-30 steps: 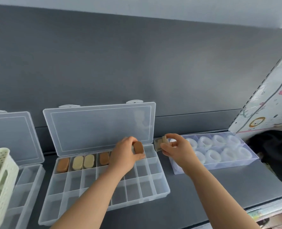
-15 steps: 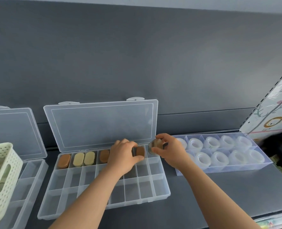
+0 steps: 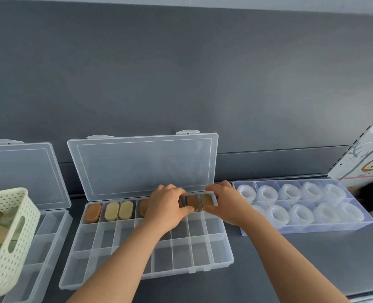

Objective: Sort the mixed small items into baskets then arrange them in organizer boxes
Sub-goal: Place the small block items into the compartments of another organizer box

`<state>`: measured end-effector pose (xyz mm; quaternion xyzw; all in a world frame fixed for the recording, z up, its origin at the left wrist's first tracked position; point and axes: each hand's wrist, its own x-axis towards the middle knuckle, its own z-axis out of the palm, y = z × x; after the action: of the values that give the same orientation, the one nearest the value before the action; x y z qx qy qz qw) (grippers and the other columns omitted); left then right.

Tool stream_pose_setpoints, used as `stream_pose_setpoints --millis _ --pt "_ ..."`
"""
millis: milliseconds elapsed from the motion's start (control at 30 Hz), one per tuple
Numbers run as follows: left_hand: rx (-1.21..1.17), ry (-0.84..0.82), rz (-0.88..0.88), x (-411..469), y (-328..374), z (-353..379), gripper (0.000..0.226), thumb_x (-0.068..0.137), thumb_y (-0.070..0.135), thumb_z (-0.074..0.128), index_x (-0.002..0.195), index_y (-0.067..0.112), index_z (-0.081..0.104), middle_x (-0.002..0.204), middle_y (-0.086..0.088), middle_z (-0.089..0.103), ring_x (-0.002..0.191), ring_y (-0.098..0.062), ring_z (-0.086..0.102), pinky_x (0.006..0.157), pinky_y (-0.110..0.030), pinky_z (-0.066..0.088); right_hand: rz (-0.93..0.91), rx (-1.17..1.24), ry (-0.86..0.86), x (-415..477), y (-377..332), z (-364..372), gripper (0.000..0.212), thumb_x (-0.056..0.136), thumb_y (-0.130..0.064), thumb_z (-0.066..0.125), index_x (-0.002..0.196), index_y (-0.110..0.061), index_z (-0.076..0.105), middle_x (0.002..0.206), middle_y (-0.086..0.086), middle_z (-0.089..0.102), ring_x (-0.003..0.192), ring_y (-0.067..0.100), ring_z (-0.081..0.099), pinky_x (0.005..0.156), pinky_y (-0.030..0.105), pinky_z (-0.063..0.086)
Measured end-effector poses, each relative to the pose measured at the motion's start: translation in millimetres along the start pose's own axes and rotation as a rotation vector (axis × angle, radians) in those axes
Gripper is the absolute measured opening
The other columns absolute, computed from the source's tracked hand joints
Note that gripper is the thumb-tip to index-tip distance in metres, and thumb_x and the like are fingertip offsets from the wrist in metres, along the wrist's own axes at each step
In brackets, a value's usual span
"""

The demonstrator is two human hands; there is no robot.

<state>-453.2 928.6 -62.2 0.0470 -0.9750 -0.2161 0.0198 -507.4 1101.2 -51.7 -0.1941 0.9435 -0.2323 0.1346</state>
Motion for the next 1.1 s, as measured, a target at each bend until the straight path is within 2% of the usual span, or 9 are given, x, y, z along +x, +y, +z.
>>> stream_pose_setpoints --millis 100,233,400,533,633,767,1000,1100 --pt "-0.019 0.069 0.025 -10.1 -8.2 -18.9 0.048 0.086 0.051 0.059 0.125 0.024 0.059 0.125 0.007 0.058 0.114 -0.015 0.048 0.095 -0.030 0.042 -0.024 -0.026 0.089 -7.8 -9.1 -4.2 0.048 0.088 -0.033 0.060 0.133 -0.021 0.050 0.126 0.001 0.052 0.103 0.017 0.057 0.085 0.024 0.046" --pt "-0.048 0.210 0.048 -41.2 -27.5 -56.3 0.040 0.087 0.047 0.059 0.120 0.024 0.062 0.117 0.010 0.061 0.111 -0.014 0.050 0.094 -0.028 0.039 -0.131 -0.026 0.153 -19.6 -50.0 -5.4 0.044 0.092 -0.032 0.057 0.133 -0.021 0.051 0.132 -0.004 0.054 0.121 0.015 0.051 0.096 0.025 0.042" --pt "-0.062 0.332 0.000 -99.8 -80.7 -112.3 0.034 0.087 0.045 0.059 0.115 0.027 0.064 0.112 0.015 0.059 0.108 -0.008 0.048 0.094 -0.024 0.038 -0.301 0.026 0.156 -27.8 -138.6 14.2 0.044 0.092 -0.036 0.056 0.135 -0.026 0.049 0.135 -0.009 0.052 0.121 0.011 0.051 0.097 0.022 0.041" --pt "-0.034 0.380 -0.111 -144.1 -155.6 -162.7 0.029 0.087 0.037 0.061 0.114 0.025 0.066 0.115 0.011 0.061 0.112 -0.012 0.049 0.097 -0.026 0.036 -0.398 0.122 0.087 -33.6 -220.8 40.4 0.046 0.092 -0.037 0.057 0.136 -0.029 0.047 0.136 -0.009 0.052 0.120 0.012 0.053 0.100 0.025 0.042" --pt "0.007 0.308 -0.227 -172.2 -216.7 -195.1 0.036 0.088 0.039 0.060 0.122 0.028 0.061 0.122 0.013 0.058 0.118 -0.011 0.048 0.103 -0.031 0.038 -0.440 0.179 0.041 -30.2 -271.9 64.5 0.041 0.090 -0.033 0.061 0.130 -0.025 0.055 0.130 -0.010 0.057 0.116 0.008 0.055 0.096 0.016 0.040" --pt "-0.038 0.189 -0.307 -193.1 -279.1 -227.8 0.042 0.086 0.038 0.065 0.126 0.030 0.057 0.126 0.013 0.058 0.114 -0.005 0.050 0.101 -0.027 0.040 -0.441 0.239 -0.030 -23.6 -322.8 97.9 0.037 0.087 -0.029 0.066 0.124 -0.024 0.061 0.121 -0.008 0.063 0.107 0.004 0.058 0.096 0.021 0.047" --pt "-0.166 -0.028 -0.258 -201.8 -321.7 -241.1 0.046 0.080 0.037 0.072 0.124 0.031 0.058 0.121 0.017 0.060 0.105 0.002 0.053 0.096 -0.022 0.042 -0.432 0.086 -0.214 -7.8 -382.2 140.8 0.031 0.088 -0.025 0.065 0.119 -0.022 0.065 0.118 -0.007 0.066 0.102 0.003 0.060 0.094 0.020 0.049" --pt "-0.163 -0.181 -0.187 -200.4 -316.9 -229.8 0.048 0.080 0.038 0.072 0.125 0.033 0.057 0.124 0.018 0.058 0.109 0.001 0.052 0.092 -0.019 0.039 -0.377 0.114 -0.176 -6.6 -386.8 141.9 0.030 0.089 -0.022 0.064 0.119 -0.022 0.066 0.117 -0.008 0.066 0.100 0.001 0.061 0.090 0.015 0.047"
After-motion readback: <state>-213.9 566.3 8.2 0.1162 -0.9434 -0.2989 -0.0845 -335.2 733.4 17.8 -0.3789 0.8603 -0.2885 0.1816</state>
